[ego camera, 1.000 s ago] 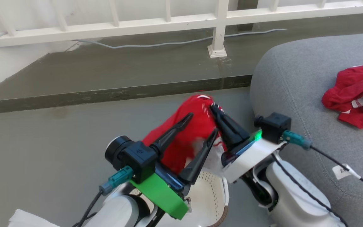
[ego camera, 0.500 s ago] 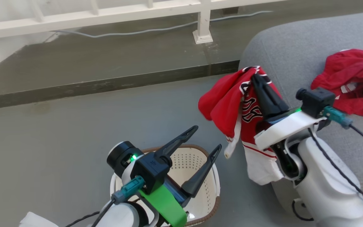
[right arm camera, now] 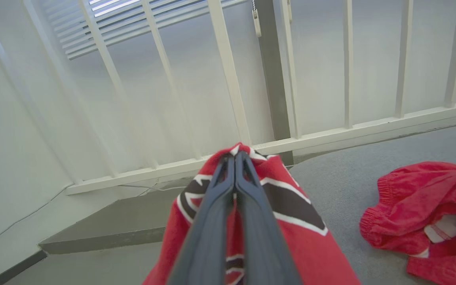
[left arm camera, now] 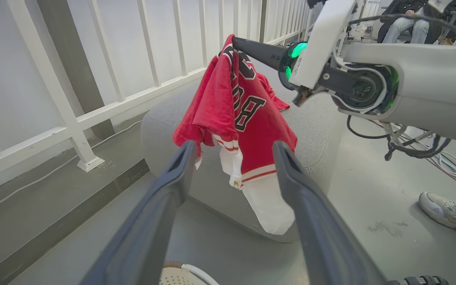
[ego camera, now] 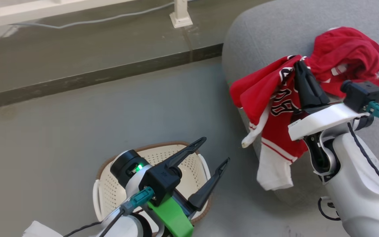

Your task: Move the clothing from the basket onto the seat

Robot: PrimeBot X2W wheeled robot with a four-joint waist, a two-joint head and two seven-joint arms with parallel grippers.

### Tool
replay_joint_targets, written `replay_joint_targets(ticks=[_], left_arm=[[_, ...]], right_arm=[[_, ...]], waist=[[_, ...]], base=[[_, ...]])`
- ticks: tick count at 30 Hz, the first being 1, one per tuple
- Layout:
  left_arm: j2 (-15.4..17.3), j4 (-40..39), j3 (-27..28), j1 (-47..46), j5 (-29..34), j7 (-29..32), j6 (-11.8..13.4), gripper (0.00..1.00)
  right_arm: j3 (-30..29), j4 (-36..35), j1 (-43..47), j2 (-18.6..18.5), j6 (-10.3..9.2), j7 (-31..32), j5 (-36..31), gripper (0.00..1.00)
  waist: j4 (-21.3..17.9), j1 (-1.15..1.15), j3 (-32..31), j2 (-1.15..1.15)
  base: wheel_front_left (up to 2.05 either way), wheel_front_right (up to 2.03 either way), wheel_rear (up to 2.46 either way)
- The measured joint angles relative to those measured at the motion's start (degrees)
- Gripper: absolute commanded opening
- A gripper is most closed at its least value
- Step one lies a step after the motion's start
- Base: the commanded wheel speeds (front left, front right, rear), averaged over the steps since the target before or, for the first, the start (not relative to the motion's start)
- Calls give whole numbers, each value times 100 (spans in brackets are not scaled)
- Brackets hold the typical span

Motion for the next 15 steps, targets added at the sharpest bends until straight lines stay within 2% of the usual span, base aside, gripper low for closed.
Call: replay_joint_targets(ticks=[15], left_arm=[[175,-92,25,-52,241,149,0,100]], right_arm=[[-527,-186,-23,88,-65,-16,52,0]], waist=[[-682,0,510,0]], base=[[0,0,0]])
